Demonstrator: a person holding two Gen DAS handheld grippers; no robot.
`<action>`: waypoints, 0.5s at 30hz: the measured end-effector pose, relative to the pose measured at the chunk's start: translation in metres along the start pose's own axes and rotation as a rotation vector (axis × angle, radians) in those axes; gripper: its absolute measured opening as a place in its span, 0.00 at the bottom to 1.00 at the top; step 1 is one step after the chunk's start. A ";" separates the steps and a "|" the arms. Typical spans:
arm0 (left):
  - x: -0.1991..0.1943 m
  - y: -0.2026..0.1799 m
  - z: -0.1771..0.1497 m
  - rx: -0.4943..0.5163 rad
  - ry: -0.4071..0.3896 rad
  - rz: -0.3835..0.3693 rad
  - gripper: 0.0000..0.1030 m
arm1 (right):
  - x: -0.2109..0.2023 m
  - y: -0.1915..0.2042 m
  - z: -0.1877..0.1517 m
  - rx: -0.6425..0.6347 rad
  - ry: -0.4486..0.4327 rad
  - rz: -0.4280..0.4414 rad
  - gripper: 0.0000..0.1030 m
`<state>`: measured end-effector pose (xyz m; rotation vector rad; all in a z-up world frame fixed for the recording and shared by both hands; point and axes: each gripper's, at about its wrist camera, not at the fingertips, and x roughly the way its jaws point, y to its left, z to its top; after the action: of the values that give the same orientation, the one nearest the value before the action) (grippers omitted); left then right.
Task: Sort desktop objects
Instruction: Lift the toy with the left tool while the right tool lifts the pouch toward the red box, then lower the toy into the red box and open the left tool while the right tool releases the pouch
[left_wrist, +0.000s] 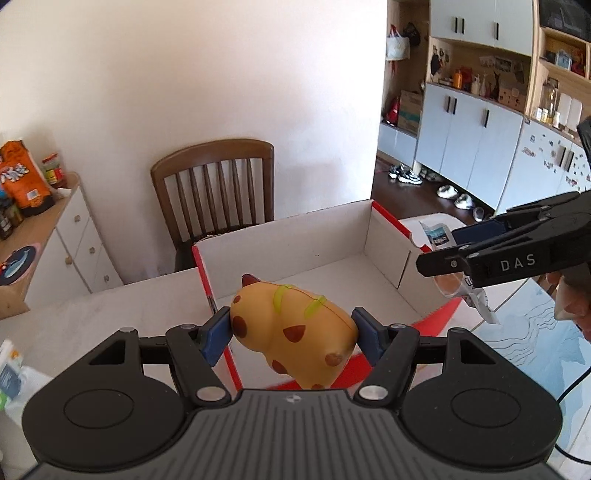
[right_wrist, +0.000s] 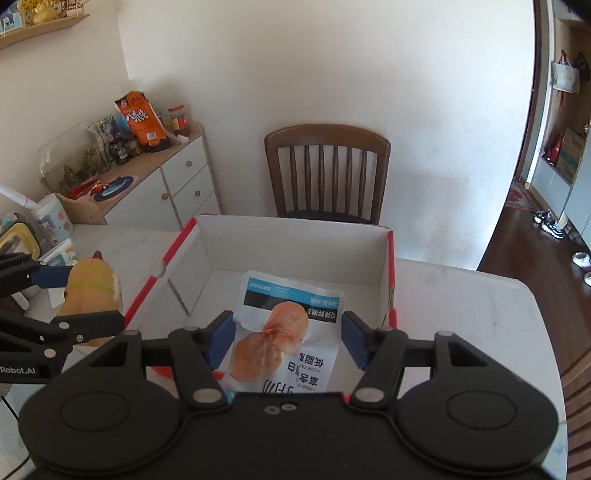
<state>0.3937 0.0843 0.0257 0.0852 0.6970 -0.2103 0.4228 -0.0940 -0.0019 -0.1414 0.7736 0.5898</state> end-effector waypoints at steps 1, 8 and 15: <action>0.005 0.001 0.002 0.005 0.004 -0.007 0.67 | 0.005 -0.001 0.002 0.001 0.004 -0.007 0.60; 0.041 0.010 0.016 0.029 0.034 -0.022 0.67 | 0.041 -0.005 0.015 -0.021 0.022 -0.027 0.60; 0.084 0.019 0.020 0.039 0.102 -0.033 0.67 | 0.076 -0.006 0.019 -0.034 0.076 -0.041 0.60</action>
<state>0.4738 0.0858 -0.0129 0.1227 0.7965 -0.2529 0.4803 -0.0585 -0.0415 -0.2114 0.8322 0.5613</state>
